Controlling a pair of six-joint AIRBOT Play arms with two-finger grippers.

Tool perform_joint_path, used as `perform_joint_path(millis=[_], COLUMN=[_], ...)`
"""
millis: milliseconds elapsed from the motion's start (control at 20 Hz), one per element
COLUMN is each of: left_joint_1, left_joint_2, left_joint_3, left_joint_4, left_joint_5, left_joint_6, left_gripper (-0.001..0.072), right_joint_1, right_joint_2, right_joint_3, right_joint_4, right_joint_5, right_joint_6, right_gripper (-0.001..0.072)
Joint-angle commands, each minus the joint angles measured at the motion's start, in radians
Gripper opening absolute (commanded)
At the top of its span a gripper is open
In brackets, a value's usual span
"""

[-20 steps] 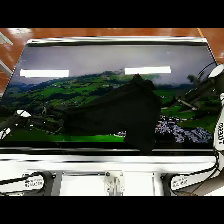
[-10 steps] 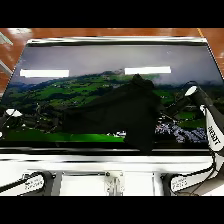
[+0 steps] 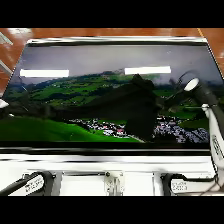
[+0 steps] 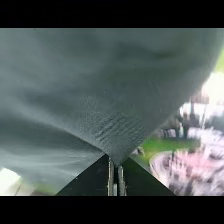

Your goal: Fold the shirts.

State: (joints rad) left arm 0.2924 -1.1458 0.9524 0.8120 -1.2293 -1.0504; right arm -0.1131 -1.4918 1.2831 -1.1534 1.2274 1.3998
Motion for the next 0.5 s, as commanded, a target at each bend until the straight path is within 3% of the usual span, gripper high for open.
perform_joint_path(millis=[0, 200, 350, 450], left_joint_1=[0.001, 0.001, 0.001, 0.001], left_joint_2=[0.131, 0.261, 0.336, 0.379], left_joint_3=[0.342, 0.801, 1.008, 1.059], left_joint_4=[-0.001, -0.001, 0.027, 0.119], left_joint_5=[0.018, 0.098, 0.165, 0.174], left_joint_6=[-0.017, -0.109, -0.156, -0.238], left_gripper=[0.0034, 0.0035, 0.0035, 0.0034], right_joint_1=[0.003, 0.003, 0.003, 0.003], right_joint_2=[0.237, 0.510, 0.641, 0.716], right_joint_3=[0.224, 0.554, 0.700, 0.718], right_joint_4=[-0.017, -0.114, -0.171, -0.203], right_joint_5=[-0.040, -0.251, -0.278, -0.263], right_joint_6=[-0.117, -0.115, -0.114, -0.082], right_gripper=[0.0060, 0.0060, 0.0060, 0.0060])
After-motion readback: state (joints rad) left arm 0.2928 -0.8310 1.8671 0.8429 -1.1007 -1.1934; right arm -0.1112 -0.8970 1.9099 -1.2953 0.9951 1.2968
